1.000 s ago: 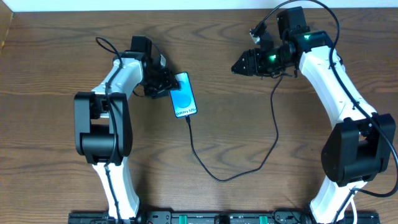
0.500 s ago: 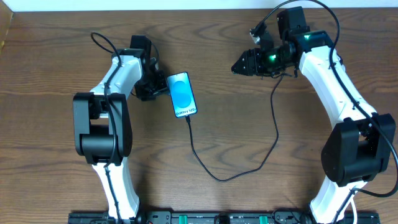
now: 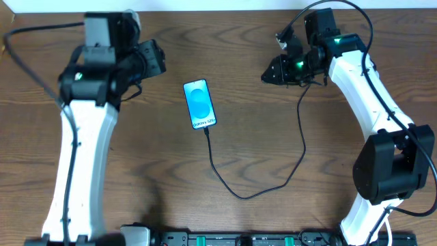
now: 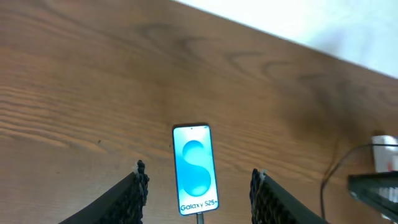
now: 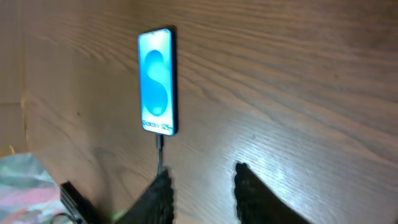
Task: Plug charger to phone and switch on socket
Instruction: 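Open the left gripper and lift it away from the phone, then move the right gripper over the white power strip's orange switch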
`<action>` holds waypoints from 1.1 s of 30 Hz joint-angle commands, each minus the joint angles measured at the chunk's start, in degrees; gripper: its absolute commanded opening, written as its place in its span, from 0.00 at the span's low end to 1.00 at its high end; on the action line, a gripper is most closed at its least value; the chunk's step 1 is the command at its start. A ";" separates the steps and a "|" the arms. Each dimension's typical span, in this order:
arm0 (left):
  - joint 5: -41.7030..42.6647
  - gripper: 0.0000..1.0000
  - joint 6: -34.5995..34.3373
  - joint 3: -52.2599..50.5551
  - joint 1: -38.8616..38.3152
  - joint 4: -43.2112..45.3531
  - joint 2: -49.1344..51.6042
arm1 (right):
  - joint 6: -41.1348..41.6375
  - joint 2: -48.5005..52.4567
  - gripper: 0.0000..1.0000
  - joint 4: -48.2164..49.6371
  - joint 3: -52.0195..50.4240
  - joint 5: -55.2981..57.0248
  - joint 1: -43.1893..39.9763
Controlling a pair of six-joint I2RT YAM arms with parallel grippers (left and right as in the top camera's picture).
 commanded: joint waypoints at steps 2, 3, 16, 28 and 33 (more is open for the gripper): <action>-0.59 0.70 0.59 -0.33 0.24 -1.05 -3.19 | -2.69 -4.52 0.05 -0.85 0.74 2.10 -3.98; -0.57 0.79 0.59 -0.33 0.24 -1.11 -3.50 | -2.84 -5.64 0.01 -1.20 0.74 2.34 -5.18; -0.57 0.93 0.59 -0.46 0.24 -1.11 -3.63 | -3.74 -13.86 0.01 -6.60 0.70 6.29 -24.26; -0.57 0.93 0.59 -0.46 0.24 -1.11 -3.63 | -4.81 -7.82 0.01 -5.42 0.50 8.04 -37.59; -0.57 0.93 0.57 -0.46 0.24 -1.11 -3.63 | -4.98 -4.57 0.01 -4.09 0.50 8.04 -40.50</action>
